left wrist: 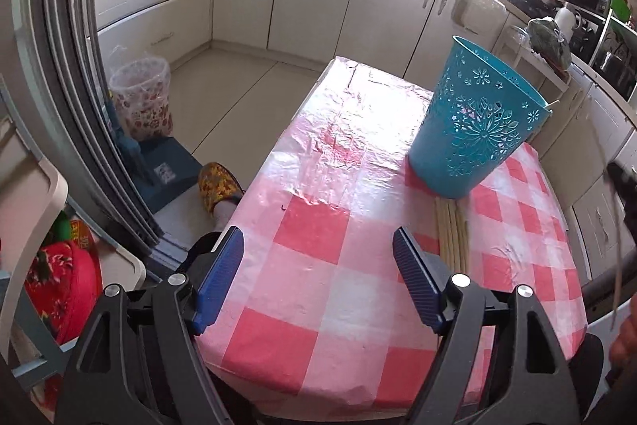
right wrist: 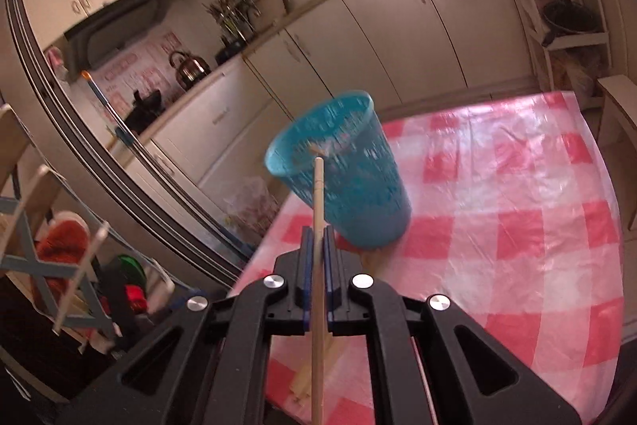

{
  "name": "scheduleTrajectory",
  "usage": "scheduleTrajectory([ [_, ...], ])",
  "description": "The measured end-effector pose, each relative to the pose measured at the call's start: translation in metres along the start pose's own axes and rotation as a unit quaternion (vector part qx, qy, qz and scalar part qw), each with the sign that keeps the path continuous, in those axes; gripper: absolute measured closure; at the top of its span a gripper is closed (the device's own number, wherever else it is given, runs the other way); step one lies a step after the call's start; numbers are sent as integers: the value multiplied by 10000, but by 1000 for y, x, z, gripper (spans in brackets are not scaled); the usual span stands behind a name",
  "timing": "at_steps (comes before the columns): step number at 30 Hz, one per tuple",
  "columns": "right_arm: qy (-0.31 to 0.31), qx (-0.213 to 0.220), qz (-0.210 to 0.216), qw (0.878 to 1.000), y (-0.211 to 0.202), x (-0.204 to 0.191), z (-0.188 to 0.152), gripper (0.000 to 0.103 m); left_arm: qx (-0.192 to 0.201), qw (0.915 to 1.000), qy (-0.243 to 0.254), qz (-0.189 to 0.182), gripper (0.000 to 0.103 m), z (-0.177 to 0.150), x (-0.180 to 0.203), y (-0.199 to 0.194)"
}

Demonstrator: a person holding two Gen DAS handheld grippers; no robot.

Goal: Organize utensils
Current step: 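Lift the stick with the right gripper and drop it into the blue basket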

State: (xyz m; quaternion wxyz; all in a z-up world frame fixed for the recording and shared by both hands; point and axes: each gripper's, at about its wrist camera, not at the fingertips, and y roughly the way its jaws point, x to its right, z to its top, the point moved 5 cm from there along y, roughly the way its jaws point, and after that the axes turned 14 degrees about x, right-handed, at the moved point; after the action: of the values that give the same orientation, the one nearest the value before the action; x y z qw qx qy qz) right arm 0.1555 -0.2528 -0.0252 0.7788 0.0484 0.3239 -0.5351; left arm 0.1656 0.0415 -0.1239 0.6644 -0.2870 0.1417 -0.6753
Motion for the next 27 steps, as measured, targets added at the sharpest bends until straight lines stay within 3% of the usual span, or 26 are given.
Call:
scheduleTrajectory([
  [6,129,1170,267,9927,29,-37,79,97,-74,9999,-10,-68,29,-5,3,-5],
  [12,19,2006,-84,9796,86,-36,119,97,-141,9997,-38,-175,29,-8,7,-8],
  [20,-315,1944,-714,9778,134,-9,105,96,-96,9998,-87,-160,29,-7,2,-7],
  [27,-707,1591,-757,9818,141,-10,87,93,-173,9995,-163,-201,29,-10,1,-3],
])
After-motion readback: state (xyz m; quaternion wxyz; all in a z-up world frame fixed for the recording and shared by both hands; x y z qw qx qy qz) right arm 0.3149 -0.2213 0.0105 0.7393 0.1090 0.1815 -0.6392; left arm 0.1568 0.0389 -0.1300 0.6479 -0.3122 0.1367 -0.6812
